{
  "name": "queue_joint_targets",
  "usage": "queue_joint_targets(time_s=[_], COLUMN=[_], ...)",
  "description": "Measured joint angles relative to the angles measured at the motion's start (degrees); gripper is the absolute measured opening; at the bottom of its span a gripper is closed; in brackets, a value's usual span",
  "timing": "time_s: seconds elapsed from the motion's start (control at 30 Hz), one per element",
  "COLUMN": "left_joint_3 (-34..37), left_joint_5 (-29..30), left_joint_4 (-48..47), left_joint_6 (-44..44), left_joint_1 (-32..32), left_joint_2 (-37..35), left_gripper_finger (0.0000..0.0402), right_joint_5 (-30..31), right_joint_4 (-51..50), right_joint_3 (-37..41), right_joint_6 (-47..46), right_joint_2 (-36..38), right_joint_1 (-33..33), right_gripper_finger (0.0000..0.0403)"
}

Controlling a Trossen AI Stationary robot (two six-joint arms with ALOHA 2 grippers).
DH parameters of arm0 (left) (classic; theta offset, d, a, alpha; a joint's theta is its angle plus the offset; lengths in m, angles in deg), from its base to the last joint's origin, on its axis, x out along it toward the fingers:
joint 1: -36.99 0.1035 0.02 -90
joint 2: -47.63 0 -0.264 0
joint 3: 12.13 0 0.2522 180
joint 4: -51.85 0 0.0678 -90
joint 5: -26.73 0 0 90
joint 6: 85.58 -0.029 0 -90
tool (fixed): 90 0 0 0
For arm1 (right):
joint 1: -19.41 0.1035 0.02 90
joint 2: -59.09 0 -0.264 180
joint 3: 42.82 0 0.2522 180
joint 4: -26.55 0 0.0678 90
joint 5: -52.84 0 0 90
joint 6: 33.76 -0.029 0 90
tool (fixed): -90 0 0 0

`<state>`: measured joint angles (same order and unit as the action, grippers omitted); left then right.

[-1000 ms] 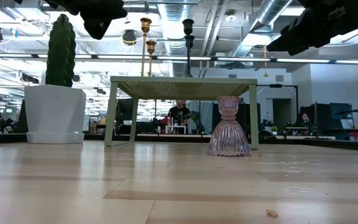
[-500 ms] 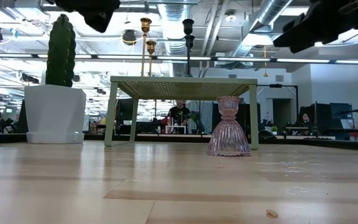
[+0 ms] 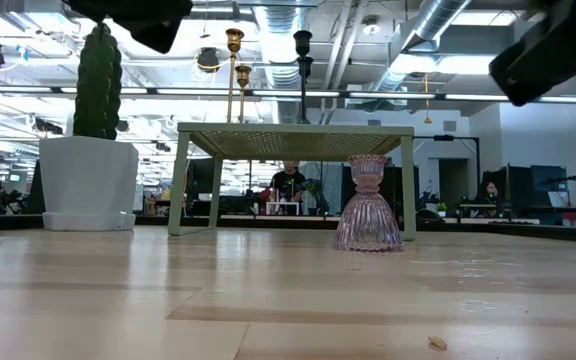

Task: Pick & Place candle stick holders
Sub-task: Put the gold candle holder on the shelf

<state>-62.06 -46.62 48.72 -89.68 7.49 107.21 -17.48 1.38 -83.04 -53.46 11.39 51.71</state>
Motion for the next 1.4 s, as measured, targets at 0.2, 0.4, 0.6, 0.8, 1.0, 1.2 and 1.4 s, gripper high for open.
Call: queue_joint_targets(time_s=[0.2, 0.4, 0.6, 0.8, 1.0, 1.2, 1.4], left_joint_3=[0.0, 0.0, 0.0, 0.01, 0.02, 0.02, 0.02], left_joint_5=[3.2, 7.85, 11.33, 11.65, 11.65, 11.65, 11.65], left_joint_4=[1.16, 2.3, 2.52, 2.99, 3.58, 3.82, 4.0], left_joint_6=[0.02, 0.02, 0.02, 0.04, 0.07, 0.07, 0.51], left_joint_1=[-3.11, -8.08, -11.48, -12.61, -12.56, -12.56, -12.56], left_joint_2=[0.56, 0.54, 0.52, 0.52, 0.52, 0.49, 0.49], left_gripper_finger=[0.0003, 0.0005, 0.0005, 0.0005, 0.0005, 0.0005, 0.0005], right_joint_5=[1.4, 5.12, 6.04, 5.88, 5.78, 5.96, 6.08], right_joint_4=[5.06, 9.19, 13.91, 21.33, 25.34, 25.62, 25.71], right_joint_3=[-0.02, -0.02, -0.02, -0.02, -0.92, -4.26, -7.14], right_joint_6=[-3.74, -9.72, -16.08, -18.88, -18.92, -18.92, -18.92], right_joint_2=[-4.13, -12.53, -20.2, -25.08, -28.74, -33.4, -37.63], right_joint_1=[7.21, 12.35, 15.4, 18.2, 22.03, 22.41, 20.31], right_gripper_finger=[0.0, 0.0, 0.0, 0.0, 0.0, 0.0, 0.002])
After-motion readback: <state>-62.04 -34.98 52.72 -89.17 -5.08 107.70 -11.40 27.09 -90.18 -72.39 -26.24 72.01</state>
